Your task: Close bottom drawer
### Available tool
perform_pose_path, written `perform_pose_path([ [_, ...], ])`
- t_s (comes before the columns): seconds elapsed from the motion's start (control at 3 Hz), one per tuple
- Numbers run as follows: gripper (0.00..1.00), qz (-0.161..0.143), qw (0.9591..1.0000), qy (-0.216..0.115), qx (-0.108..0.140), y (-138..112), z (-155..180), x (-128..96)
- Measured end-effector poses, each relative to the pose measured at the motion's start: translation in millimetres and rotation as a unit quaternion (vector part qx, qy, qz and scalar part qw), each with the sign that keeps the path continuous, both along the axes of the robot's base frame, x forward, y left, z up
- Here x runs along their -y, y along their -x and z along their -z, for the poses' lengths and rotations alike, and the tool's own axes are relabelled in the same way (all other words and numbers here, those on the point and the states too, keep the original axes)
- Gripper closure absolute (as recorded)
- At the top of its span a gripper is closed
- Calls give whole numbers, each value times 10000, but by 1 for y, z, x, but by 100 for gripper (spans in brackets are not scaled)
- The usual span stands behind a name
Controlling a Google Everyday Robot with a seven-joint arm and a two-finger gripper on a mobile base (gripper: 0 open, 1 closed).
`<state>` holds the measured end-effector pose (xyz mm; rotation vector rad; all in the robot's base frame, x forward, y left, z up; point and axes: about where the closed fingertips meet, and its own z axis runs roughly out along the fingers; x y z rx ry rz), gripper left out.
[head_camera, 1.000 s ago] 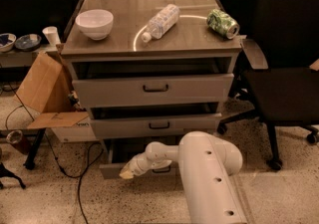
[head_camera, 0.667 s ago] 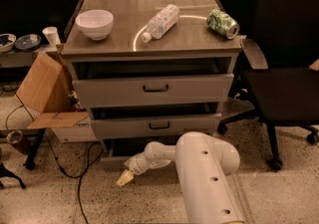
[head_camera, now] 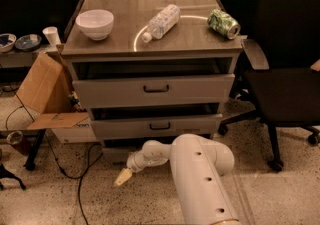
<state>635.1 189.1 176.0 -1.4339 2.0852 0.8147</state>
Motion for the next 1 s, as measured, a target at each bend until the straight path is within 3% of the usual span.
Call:
perform_pose_path([
  [0.67,0,324,9991,-154,247,-4,-11,0],
  [1.0,0,324,9991,-154,247,-4,-11,0],
])
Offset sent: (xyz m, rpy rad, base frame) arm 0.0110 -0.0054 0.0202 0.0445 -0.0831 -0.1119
